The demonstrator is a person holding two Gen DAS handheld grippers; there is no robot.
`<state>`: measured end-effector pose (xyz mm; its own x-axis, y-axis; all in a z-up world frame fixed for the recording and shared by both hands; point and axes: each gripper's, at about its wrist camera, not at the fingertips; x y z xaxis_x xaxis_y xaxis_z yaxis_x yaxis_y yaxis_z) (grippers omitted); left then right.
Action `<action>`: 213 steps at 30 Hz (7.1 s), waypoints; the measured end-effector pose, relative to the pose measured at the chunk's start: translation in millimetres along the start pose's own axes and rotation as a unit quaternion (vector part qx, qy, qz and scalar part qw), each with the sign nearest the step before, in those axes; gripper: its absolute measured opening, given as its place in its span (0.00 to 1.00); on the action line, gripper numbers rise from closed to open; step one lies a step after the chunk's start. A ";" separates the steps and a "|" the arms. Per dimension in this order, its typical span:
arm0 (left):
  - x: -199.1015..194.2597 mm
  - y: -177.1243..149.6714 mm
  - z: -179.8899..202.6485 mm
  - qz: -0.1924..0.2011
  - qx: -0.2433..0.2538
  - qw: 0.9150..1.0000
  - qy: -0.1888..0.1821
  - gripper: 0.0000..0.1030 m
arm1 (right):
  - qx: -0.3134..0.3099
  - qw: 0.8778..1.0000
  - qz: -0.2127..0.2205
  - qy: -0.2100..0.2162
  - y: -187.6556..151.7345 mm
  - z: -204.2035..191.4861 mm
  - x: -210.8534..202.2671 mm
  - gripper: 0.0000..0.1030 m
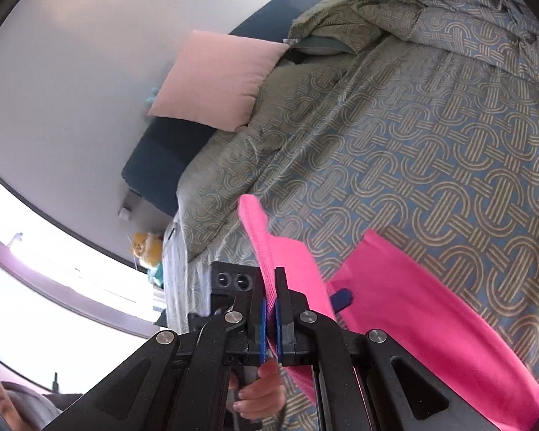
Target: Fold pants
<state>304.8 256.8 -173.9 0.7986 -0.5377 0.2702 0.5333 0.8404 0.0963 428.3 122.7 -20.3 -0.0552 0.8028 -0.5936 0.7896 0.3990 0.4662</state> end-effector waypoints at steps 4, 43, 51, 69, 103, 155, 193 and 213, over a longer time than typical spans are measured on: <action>10.5 -6.3 15.6 -0.034 0.039 0.998 0.022 0.02 | 0.009 1.000 0.001 -0.011 -0.8 9.8 -1.1 0.02; -42.6 -14.1 -1.9 0.106 0.118 0.915 0.370 0.03 | -0.061 0.975 -0.022 -0.213 -4.8 69.9 124.7 0.04; -67.0 -16.0 12.4 0.137 0.129 0.902 0.387 0.03 | -0.019 0.977 0.016 -0.210 -3.5 80.2 128.5 0.09; 7.3 14.8 -9.2 -0.012 0.152 0.902 0.405 0.11 | -0.069 0.953 -0.040 -0.292 -77.8 100.8 -52.5 0.34; -13.3 11.6 -17.2 0.014 0.177 0.900 0.397 0.08 | -0.102 0.933 -0.083 -0.334 -81.9 138.8 -49.1 0.02; 55.2 -34.4 -4.7 -0.005 0.277 0.846 0.456 0.32 | -0.090 0.875 -0.078 -0.469 -180.2 196.6 -193.4 0.02; 141.7 -140.2 -2.6 -0.130 0.376 0.768 0.502 0.37 | 0.344 0.807 0.367 -0.309 -396.6 233.5 -389.6 0.36; 102.6 -226.0 78.6 -0.215 0.396 0.801 0.395 0.52 | 0.337 0.782 0.400 -0.338 -491.1 179.6 -436.3 0.47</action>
<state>244.3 17.0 -92.6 0.6823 -0.4015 -0.6109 0.7123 0.1774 0.6791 174.3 -503.1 -108.1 0.7777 0.1673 -0.6059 0.5612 -0.6190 0.5494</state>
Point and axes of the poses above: each gripper's, at about its wrist camera, not at the fingertips, and x roughly the way its jaws point, z to its right, y to its top, and after that the axes turned 2 degrees about z, right-handed
